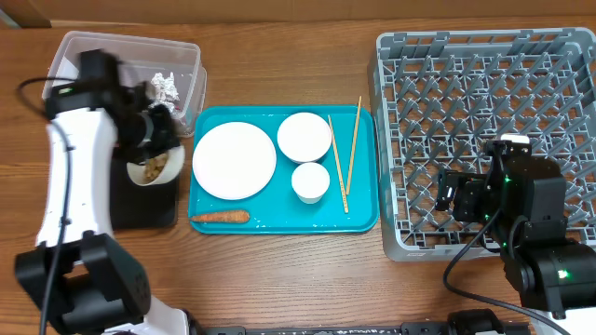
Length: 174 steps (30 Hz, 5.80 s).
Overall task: Sort waste into correct bins and load items into the dishwasher
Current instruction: 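Tilt the plate over the black tray to dump the food scraps, then return the emptied plate to the teal tray with the left gripper, then grasp the white cup with the left gripper and lift it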
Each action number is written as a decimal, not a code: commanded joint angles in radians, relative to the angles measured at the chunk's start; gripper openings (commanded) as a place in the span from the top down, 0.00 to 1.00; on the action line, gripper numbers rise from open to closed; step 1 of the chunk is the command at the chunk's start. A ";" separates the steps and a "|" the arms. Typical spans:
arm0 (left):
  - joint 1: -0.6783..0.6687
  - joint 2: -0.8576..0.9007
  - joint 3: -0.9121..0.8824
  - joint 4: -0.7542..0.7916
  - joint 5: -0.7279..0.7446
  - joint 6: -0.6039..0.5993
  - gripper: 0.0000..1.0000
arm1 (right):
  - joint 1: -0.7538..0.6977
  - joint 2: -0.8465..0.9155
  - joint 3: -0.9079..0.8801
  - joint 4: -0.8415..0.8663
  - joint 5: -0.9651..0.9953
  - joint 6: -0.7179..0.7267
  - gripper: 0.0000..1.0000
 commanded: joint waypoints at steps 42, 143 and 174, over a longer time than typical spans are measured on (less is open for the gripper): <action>0.472 0.322 -0.212 -0.119 1.089 0.348 0.96 | -0.003 -0.005 0.029 -0.011 0.011 0.004 0.00; -0.536 0.224 0.040 0.068 -0.426 -0.149 0.96 | -0.003 -0.005 0.029 -0.014 0.011 0.004 0.00; -0.641 0.221 0.223 -0.060 -0.140 -0.100 0.56 | -0.003 -0.005 0.029 -0.018 0.011 0.004 0.00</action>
